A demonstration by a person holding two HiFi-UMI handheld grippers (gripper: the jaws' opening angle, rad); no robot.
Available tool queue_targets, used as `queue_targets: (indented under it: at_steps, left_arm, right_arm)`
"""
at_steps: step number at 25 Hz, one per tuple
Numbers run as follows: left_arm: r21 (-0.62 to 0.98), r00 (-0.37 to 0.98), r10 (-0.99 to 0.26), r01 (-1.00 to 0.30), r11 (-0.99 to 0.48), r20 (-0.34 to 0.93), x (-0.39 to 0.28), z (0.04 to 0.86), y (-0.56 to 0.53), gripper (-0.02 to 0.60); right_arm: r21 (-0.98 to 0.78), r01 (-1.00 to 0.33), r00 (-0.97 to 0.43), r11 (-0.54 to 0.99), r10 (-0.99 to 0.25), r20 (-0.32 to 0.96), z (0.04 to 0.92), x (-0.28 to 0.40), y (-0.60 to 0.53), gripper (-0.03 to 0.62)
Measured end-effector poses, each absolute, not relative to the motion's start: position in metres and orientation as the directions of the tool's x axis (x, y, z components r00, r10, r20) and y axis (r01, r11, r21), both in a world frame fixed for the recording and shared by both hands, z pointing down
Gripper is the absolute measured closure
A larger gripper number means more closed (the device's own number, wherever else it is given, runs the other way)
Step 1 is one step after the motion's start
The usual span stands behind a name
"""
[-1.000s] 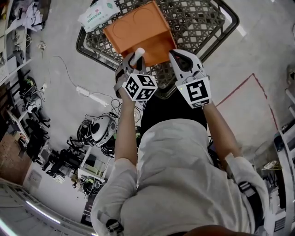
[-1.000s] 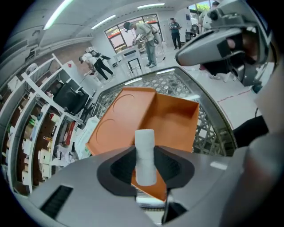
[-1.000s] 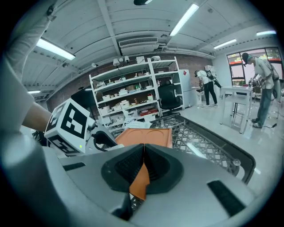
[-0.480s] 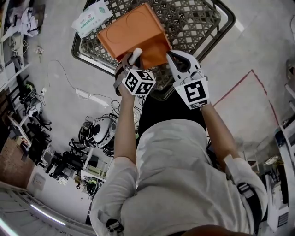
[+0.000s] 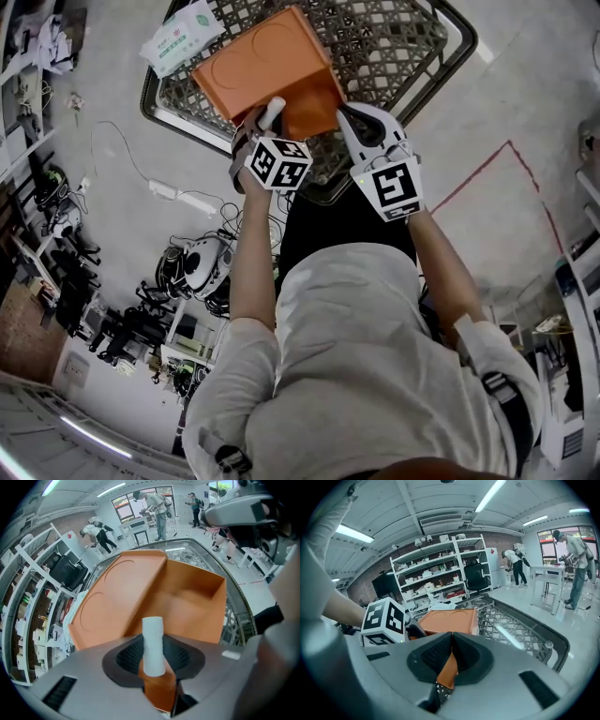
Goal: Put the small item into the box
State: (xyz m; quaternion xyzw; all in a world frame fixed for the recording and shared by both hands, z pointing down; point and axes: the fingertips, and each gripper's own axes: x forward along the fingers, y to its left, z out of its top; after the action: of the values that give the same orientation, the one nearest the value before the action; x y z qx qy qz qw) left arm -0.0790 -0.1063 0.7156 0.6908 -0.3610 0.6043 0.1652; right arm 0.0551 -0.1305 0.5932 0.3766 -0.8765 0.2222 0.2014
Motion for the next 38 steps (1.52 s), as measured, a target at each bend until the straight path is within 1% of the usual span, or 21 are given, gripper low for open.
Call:
queue_targets:
  at_steps: [17,24,28,33,38]
  left_arm:
    - [-0.192,0.012,-0.292,-0.726,-0.66,0.956,-0.084,0.726,-0.104,0.451]
    - [-0.189,0.037,-0.319,-0.741,-0.644,0.947,-0.081,0.717,-0.106,0.443]
    - [-0.185,0.053,-0.36,-0.783,-0.594,0.932,-0.083,0.696,-0.108,0.444]
    - [-0.131,0.092,-0.411,-0.866,-0.482,0.907,-0.091,0.654,-0.1,0.444]
    - [-0.085,0.145,-0.502,-0.909,-0.408,0.853,-0.095,0.611,-0.101,0.444]
  right_arm:
    - [-0.228,-0.727,-0.651,0.648,-0.545,0.529,0.595,0.045,-0.13,0.589]
    - [-0.217,-0.719,-0.653,0.66,-0.536,0.534,0.596,0.041,-0.129,0.589]
    - [-0.2,-0.705,-0.663,0.68,-0.534,0.524,0.587,0.032,-0.131,0.589]
    - [-0.182,-0.682,-0.682,0.708,-0.527,0.507,0.561,0.02,-0.132,0.589]
    - [-0.149,-0.656,-0.702,0.74,-0.526,0.48,0.532,0.003,-0.136,0.589]
